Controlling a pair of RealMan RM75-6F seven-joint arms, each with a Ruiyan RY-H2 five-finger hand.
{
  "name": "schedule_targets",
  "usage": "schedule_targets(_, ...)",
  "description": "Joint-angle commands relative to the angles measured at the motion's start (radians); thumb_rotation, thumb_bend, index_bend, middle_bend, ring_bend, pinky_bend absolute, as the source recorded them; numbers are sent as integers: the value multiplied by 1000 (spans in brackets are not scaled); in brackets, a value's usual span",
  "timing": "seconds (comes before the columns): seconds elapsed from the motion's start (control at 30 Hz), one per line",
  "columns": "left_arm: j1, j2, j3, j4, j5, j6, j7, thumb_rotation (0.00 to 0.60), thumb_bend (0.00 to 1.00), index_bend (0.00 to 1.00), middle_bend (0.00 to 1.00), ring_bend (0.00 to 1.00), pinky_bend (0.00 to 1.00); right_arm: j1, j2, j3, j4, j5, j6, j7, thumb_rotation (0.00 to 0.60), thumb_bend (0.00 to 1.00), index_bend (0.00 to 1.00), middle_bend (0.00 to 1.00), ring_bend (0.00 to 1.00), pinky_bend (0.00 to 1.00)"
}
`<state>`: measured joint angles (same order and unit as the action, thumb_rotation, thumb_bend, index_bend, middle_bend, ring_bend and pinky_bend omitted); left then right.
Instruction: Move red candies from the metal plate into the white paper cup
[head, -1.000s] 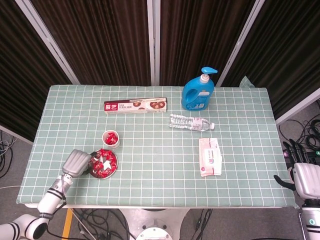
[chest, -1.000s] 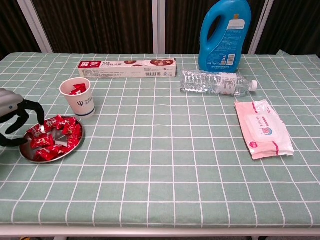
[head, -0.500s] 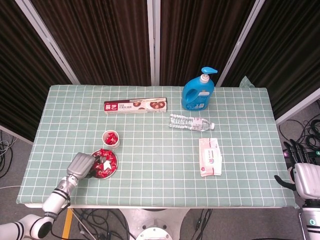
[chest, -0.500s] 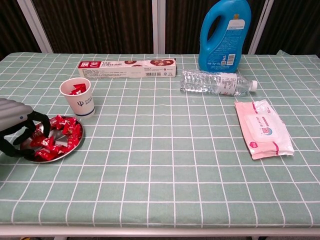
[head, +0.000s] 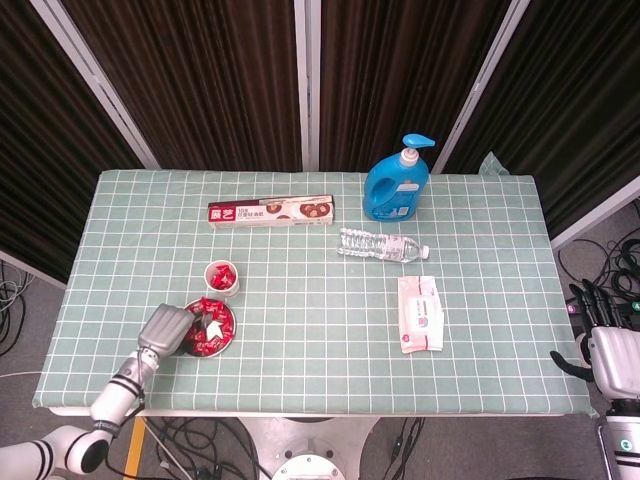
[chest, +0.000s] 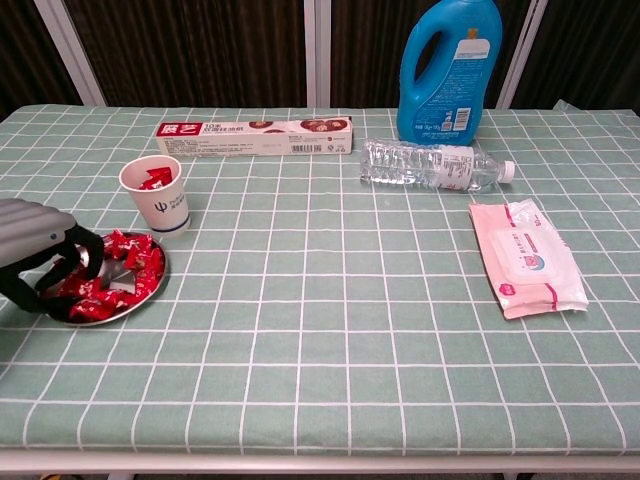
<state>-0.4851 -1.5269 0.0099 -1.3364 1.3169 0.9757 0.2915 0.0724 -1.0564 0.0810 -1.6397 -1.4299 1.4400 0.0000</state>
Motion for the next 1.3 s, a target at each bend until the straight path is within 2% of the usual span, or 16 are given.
schedule_targets(0.03,1,-7,0,10,1,1,-7,600,350,606,848,901,1000,0,0,0,0,-1,1,1,600,71,0,3,0,327)
schedule_targets(0.17,7,-5,-4,11,22,25,-45,600,409,683,863,910,1000,-1,1,0,0,-3,2,2,600,71,0,3,0,328)
schedule_targets(0.33,10,47,-22,-45,60,75,-100,600,428,695,866,913,1000,-1,2,-2,-1,-6,4,3,600,72,0,3,0,328)
schedule_targets(0.57,-38,119,-113,-118,71,106,-134,600,426,690,866,912,1000,1,-1,-4,0,-9,-2,-2,600,72,0,3,0,329)
schedule_targets(0.73,-101,120,-166,-124,37,51,-124,600,423,672,864,912,1000,4,-1,-8,-2,-20,-3,-6,600,72,0,13,0,328)
schedule_targets(0.97,-170,65,-196,-72,-4,-11,-97,600,420,652,861,912,1000,2,2,-8,-1,-19,0,-3,600,72,0,17,0,322)
schedule_targets(1.1,-203,33,-198,-28,-44,-60,-68,600,420,610,855,912,1000,2,2,-6,0,-9,-4,-4,600,71,0,16,0,322)
schedule_targets(1.3,-205,13,-188,-3,-89,-56,-18,600,393,400,836,910,1000,2,2,-5,1,1,-10,-4,600,71,0,16,0,322)
